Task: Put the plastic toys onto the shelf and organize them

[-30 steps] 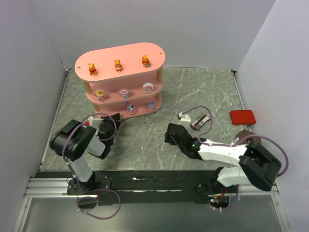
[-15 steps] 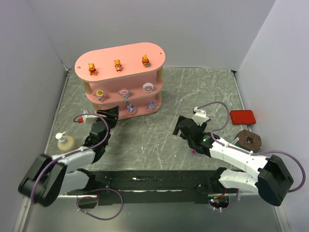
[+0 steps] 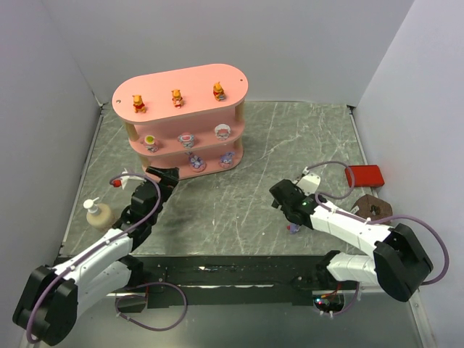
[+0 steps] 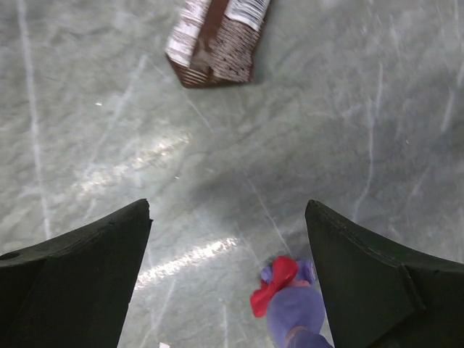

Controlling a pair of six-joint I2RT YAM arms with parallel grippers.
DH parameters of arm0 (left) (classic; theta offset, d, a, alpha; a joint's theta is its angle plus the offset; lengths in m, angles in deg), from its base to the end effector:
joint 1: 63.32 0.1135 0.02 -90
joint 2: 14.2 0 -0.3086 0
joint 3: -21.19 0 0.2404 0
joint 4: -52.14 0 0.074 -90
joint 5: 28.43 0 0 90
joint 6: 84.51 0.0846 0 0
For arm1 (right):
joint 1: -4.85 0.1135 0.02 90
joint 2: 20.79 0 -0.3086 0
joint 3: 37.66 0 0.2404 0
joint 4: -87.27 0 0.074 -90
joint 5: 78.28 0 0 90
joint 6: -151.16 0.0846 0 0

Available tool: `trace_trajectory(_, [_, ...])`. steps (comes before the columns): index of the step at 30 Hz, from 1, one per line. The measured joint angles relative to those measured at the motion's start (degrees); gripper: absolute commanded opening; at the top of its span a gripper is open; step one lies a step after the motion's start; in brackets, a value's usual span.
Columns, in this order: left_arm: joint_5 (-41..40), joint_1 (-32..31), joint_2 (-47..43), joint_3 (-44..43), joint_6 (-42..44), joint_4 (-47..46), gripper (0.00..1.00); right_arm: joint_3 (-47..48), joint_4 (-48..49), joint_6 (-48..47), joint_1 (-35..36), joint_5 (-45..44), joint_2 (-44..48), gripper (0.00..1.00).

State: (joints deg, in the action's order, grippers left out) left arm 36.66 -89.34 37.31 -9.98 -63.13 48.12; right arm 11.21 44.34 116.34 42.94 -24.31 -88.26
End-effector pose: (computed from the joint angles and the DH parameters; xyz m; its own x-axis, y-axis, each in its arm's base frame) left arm 0.1936 -0.0548 0.2291 -0.1243 -0.8791 -0.4601 -0.2225 0.4766 -0.8505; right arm 0.1861 0.0827 0.1967 -0.6234 0.3549 -0.6967 0.4091 0.9074 0.0961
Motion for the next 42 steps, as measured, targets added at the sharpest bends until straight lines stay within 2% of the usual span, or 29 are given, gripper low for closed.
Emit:
trace_trajectory(8, [0.2,0.0,-1.1,0.0,1.0,3.8,0.96,0.0,-5.2,5.7,0.0,0.1,-0.2,1.0])
trace_trajectory(15, [3.6,-0.1,0.7,0.0,3.3,4.0,0.96,-2.5,-6.3,8.2,0.0,4.6,2.6,0.99])
trace_trajectory(25, [8.2,-2.8,2.0,-0.1,6.5,4.1,0.96,-5.0,-4.7,8.2,-0.1,13.0,6.6,0.86])
trace_trajectory(35, [9.7,-3.3,0.4,-0.1,7.6,4.3,0.96,-5.0,-1.3,8.2,-0.1,16.2,5.1,0.64])
trace_trajectory(42, [13.0,-4.1,1.2,-0.1,8.5,4.0,0.96,-4.8,1.1,7.8,-0.1,18.6,2.3,0.61])
